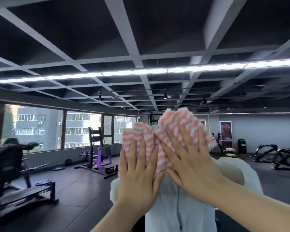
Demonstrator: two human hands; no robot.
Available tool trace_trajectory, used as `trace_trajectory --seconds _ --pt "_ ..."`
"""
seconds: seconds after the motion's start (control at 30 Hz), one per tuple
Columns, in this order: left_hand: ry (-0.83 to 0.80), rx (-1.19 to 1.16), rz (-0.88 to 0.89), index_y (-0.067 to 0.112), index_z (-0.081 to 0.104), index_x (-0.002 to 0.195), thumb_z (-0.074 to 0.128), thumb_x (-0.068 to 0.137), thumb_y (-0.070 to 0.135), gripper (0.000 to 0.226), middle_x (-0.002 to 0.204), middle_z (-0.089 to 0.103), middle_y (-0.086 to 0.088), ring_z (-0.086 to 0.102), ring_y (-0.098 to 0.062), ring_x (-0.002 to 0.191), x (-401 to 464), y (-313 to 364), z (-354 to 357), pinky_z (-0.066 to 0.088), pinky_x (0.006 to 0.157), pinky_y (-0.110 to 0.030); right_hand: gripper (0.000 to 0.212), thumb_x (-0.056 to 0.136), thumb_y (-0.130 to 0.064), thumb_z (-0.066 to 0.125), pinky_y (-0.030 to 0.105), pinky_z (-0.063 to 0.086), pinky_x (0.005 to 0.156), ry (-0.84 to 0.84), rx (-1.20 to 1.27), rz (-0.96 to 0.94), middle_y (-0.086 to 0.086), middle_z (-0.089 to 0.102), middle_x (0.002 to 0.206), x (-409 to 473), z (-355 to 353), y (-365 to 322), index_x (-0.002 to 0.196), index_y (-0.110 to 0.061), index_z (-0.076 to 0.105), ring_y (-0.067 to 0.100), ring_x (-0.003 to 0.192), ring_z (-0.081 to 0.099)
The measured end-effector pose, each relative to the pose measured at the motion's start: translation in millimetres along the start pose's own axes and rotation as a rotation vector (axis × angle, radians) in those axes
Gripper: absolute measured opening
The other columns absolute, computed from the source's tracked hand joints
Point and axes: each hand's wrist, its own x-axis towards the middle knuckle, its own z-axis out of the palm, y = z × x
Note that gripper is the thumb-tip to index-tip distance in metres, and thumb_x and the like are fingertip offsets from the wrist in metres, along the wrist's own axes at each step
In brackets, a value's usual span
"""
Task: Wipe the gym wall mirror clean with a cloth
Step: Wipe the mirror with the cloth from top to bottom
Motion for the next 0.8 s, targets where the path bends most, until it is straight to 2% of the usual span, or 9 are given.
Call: trace_trajectory --seconds 0.1,0.2,0.27,0.33,0.4,0.53,0.67,0.73,0.8 --pt "0.029 0.003 -0.050 0.020 0.010 0.153 0.013 0.097 0.060 0.069 0.157 0.012 -0.019 0.010 -0.039 0.144 35.5 -20.1 -5.0 0.011 0.112 -0.058 0.074 0.089 -0.060 0.024 0.065 0.008 0.109 -0.018 0.005 0.090 0.014 0.020 0.157 29.4 -13.2 18.5 0.151 -0.020 0.021 0.044 0.143 0.013" --pt "0.059 0.011 -0.116 0.019 0.021 0.150 0.009 0.094 0.065 0.074 0.154 0.020 -0.023 0.013 -0.042 0.141 98.1 -38.2 -18.4 0.011 0.112 -0.059 0.078 0.086 -0.066 0.002 0.059 -0.013 0.111 0.022 -0.023 0.207 0.006 -0.023 0.155 78.5 -28.9 44.9 0.152 -0.024 -0.010 0.035 0.143 -0.020" --pt "0.031 0.033 -0.152 0.025 0.015 0.152 0.005 0.087 0.069 0.080 0.157 0.009 -0.021 0.006 -0.042 0.144 141.1 -46.7 -34.0 0.004 0.111 -0.061 0.073 0.093 -0.063 0.005 0.060 -0.017 0.111 -0.009 -0.048 0.262 0.004 -0.037 0.149 109.7 -39.5 63.5 0.148 -0.023 -0.022 0.036 0.140 -0.029" --pt "-0.046 0.061 -0.179 0.034 -0.001 0.152 0.001 0.081 0.072 0.081 0.159 -0.009 -0.016 -0.010 -0.038 0.145 176.7 -55.4 -49.0 -0.006 0.112 -0.059 0.073 0.096 -0.059 0.014 0.062 -0.012 0.113 -0.016 -0.041 0.291 0.006 -0.029 0.156 136.4 -52.8 79.1 0.151 -0.023 -0.018 0.037 0.143 -0.024" --pt "-0.078 0.055 -0.171 0.037 -0.005 0.151 0.010 0.087 0.072 0.075 0.159 -0.015 -0.013 -0.015 -0.037 0.144 199.5 -63.4 -59.8 -0.007 0.113 -0.057 0.073 0.097 -0.059 0.017 0.060 -0.010 0.114 -0.013 -0.024 0.305 0.006 -0.023 0.158 151.7 -60.8 88.5 0.152 -0.022 -0.016 0.037 0.144 -0.020" --pt "-0.004 0.022 -0.074 0.030 0.005 0.153 0.005 0.083 0.070 0.081 0.159 -0.004 -0.016 -0.007 -0.038 0.145 187.2 -64.6 -51.7 -0.001 0.115 -0.053 0.072 0.098 -0.057 0.015 0.052 -0.011 0.117 -0.006 -0.025 0.255 0.008 -0.016 0.160 138.5 -58.0 86.0 0.153 -0.018 -0.012 0.031 0.147 -0.015" --pt "0.132 0.007 0.145 0.015 0.020 0.151 0.017 0.096 0.059 0.070 0.154 0.018 -0.025 0.013 -0.046 0.142 131.1 -50.8 -25.5 0.012 0.114 -0.057 0.073 0.096 -0.054 0.019 0.053 0.000 0.116 0.100 -0.007 0.109 0.017 0.012 0.159 85.6 -30.0 62.1 0.152 -0.007 0.018 0.038 0.146 0.008" --pt "0.132 0.018 0.255 0.010 0.019 0.150 0.020 0.099 0.054 0.067 0.154 0.015 -0.026 0.013 -0.048 0.141 92.9 -41.9 -12.4 0.015 0.113 -0.060 0.072 0.095 -0.052 0.024 0.057 0.007 0.114 0.104 -0.005 0.075 0.019 0.016 0.157 47.6 -13.6 44.8 0.150 -0.005 0.021 0.040 0.144 0.013" --pt "0.086 0.039 0.347 0.009 0.014 0.151 0.017 0.100 0.052 0.067 0.155 0.008 -0.025 0.008 -0.047 0.142 52.1 -30.4 -3.2 0.014 0.114 -0.059 0.074 0.095 -0.051 0.025 0.059 0.008 0.114 0.075 -0.023 0.047 0.020 0.011 0.158 0.8 0.1 21.4 0.151 -0.004 0.013 0.039 0.146 0.007"
